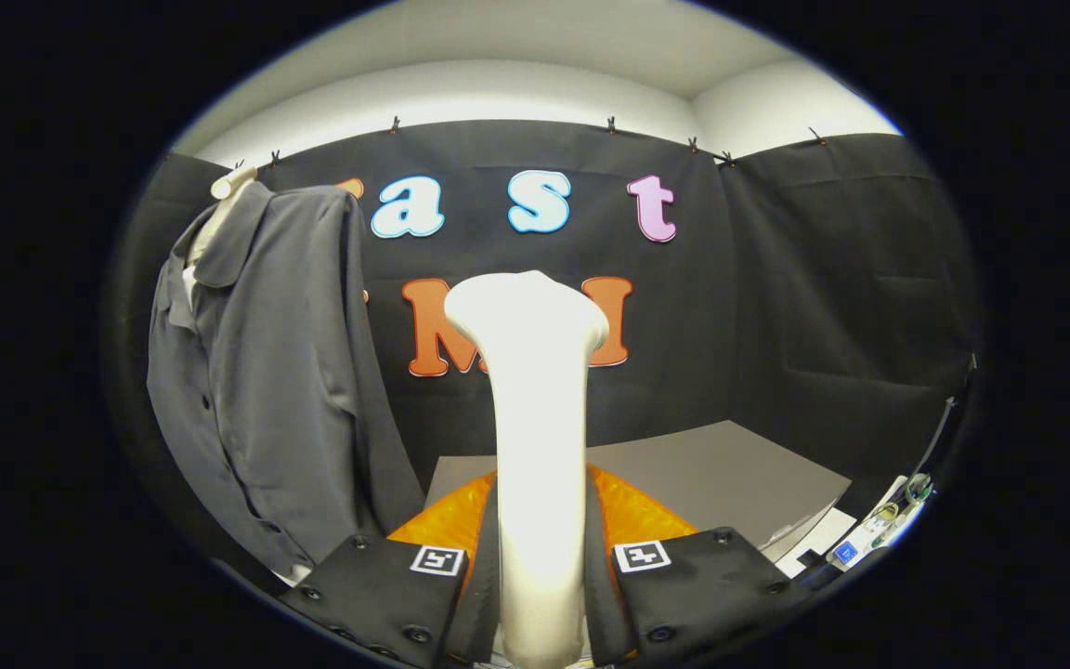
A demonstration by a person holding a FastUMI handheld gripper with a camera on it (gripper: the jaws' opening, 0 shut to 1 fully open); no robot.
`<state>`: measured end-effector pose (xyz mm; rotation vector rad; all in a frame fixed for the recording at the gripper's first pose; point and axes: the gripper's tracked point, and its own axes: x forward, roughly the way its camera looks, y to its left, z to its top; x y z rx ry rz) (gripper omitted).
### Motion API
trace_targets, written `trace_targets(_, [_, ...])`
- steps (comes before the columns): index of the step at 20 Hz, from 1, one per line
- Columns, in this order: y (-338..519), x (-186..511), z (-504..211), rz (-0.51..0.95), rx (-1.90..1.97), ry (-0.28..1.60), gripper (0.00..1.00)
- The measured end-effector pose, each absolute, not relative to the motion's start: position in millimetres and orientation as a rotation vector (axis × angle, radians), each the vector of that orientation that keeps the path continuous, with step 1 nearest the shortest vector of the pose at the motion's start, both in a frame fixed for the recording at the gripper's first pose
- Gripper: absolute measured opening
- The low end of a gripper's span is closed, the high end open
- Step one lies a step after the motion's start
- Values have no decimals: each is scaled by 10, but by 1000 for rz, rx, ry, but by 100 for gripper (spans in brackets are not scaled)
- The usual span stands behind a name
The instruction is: Iron the clothes twice with a garment steamer, once on the left side and once on the right side.
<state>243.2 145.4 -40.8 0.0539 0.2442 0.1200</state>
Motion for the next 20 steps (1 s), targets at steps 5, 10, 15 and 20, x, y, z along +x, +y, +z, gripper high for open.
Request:
trace_targets(5, [1463, 1919, -178, 65, 11, 184, 45])
trace_targets(10, [1797, 1426, -129, 73, 6, 148, 45])
trace_targets(15, [2085, 1085, -25, 91, 56, 101, 45])
trace_targets(20, [2403, 1015, 39, 113, 63, 63, 45])
